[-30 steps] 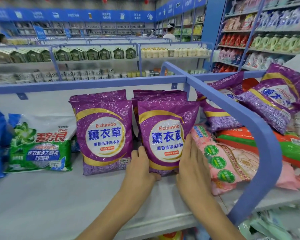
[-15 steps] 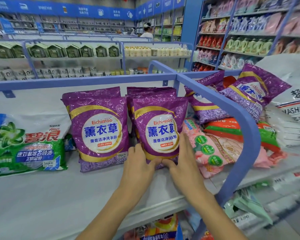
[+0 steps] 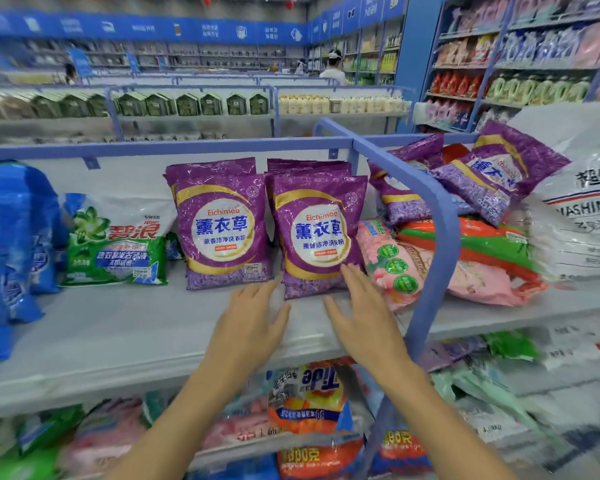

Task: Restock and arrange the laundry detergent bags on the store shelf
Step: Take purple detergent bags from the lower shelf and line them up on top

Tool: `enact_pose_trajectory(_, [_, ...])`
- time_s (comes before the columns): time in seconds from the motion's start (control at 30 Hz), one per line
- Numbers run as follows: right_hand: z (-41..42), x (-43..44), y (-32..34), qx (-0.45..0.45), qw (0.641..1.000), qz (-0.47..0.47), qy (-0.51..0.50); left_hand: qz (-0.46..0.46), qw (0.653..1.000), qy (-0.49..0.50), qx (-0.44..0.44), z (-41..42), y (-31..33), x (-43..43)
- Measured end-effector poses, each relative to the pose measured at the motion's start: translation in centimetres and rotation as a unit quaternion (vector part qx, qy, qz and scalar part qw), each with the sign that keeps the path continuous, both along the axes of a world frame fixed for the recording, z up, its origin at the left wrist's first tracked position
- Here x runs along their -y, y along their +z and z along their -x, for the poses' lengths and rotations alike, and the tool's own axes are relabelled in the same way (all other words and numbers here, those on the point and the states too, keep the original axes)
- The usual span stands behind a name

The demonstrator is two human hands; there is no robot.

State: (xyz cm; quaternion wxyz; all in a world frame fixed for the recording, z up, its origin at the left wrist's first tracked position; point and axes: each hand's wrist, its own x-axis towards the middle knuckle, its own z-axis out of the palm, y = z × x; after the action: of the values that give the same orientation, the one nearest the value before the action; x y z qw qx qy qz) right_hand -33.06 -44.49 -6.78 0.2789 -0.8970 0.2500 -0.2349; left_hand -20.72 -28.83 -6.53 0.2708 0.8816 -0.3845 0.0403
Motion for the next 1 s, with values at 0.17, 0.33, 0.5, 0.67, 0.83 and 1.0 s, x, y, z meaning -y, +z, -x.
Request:
enact_pose_trajectory(0.17, [4.5, -1.8, -1.1, -0.029, 0.997, 0.023, 0.063, -0.003, 0.998, 0.053, 0.044, 4.8, -1.3, -4.6])
enact_pose_trajectory(0.33, [8.6, -3.8, -2.3, -0.031, 0.997, 0.023, 0.069, -0.013, 0.994, 0.098, 0.046, 8.5, -2.5, -8.6])
enact_pose_trajectory(0.5, [12.3, -4.6, -3.1, -0.033, 0.998, 0.019, 0.041, -0.012, 0.996, 0.09, 0.02, 10.9, -2.9, -9.9])
enact_pose_trajectory(0.67, [16.3, -4.2, -3.6, -0.042, 0.998, -0.035, -0.021, -0.012, 1.0, 0.023, -0.017, 13.6, -3.5, -8.6])
enact_pose_trajectory(0.83, [20.2, -3.0, -3.2, -0.053, 0.993, -0.057, -0.088, -0.007, 0.999, -0.044, -0.027, 16.2, -3.2, -5.6])
enact_pose_trajectory(1.0, [23.2, 0.2, -2.6, -0.041, 0.988, -0.082, -0.127, -0.003, 0.996, -0.08, -0.029, 18.8, -2.3, -1.7])
